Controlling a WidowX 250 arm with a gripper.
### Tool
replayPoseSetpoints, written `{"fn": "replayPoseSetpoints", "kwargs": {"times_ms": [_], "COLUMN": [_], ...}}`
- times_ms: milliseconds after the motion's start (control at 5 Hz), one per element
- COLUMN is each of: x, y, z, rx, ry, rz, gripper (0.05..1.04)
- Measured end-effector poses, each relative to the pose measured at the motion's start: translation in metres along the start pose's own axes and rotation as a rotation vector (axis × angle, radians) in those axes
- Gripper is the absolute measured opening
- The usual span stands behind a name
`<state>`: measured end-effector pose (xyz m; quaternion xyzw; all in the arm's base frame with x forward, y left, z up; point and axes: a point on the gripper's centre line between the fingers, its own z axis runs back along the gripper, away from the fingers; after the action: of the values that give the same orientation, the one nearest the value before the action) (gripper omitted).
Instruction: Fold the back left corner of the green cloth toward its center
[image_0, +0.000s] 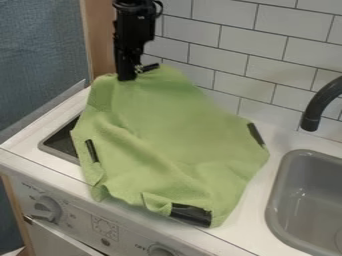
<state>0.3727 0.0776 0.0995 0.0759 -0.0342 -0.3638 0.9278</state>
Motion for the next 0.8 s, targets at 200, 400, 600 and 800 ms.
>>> {"fn": "replayPoseSetpoints", "kwargs": {"times_ms": [200,400,600,800], "x": [0.013,0.019,0.030,0.029], "y": [-0.039,-0.067,-0.085,-0.088], "z": [-0.005,-0.023,-0.028,-0.038], "rx": [0.011,0.001,0.012,0.005], "ry": [-0.028,-0.037,-0.033,-0.021], "rz": [-0.070,-0.116,-0.157,-0.151], "gripper": [0.052,0.052,0.052,0.074]}}
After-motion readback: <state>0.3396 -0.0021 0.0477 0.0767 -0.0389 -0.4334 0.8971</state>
